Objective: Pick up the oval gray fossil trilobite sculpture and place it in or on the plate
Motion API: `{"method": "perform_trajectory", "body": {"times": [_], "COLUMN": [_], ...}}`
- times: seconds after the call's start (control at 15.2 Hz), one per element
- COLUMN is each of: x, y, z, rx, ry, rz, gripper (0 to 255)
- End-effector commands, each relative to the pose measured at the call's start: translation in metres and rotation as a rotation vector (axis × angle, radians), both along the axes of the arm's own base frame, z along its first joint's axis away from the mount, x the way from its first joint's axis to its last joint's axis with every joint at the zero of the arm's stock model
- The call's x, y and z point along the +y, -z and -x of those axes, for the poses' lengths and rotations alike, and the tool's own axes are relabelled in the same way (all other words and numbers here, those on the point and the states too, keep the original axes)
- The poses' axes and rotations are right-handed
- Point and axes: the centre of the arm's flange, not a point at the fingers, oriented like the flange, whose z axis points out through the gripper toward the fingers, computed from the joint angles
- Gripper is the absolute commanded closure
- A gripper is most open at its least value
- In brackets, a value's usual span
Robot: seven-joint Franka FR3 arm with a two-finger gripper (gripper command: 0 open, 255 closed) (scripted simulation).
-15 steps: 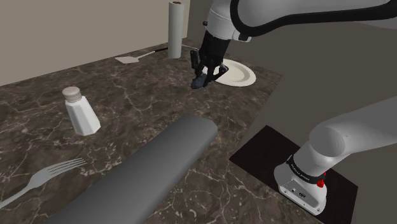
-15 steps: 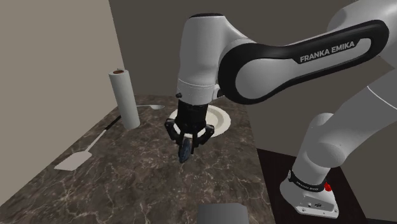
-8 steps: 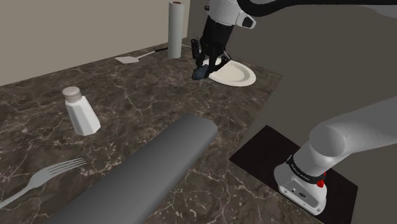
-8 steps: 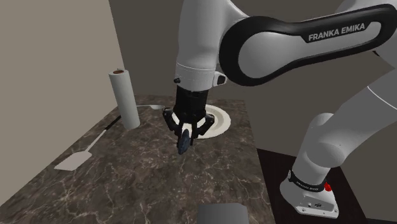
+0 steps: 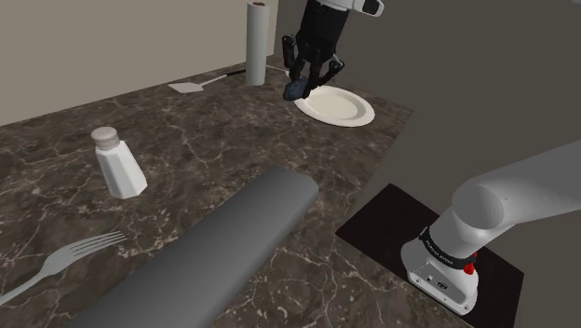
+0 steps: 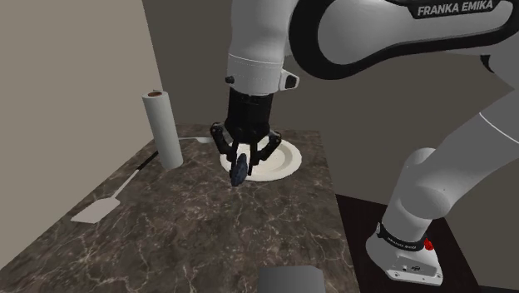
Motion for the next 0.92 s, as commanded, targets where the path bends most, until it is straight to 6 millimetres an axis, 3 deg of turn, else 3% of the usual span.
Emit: {"method": "perform_trajectory", "body": {"times": [0.0, 0.86], "x": [-0.013, -0.188], "y": [-0.004, -0.006], "z": [-0.001, -0.025], "rx": [0.000, 0.000], "ry": [0.000, 0.000], "rz": [0.000, 0.000], "gripper": [255, 255]}}
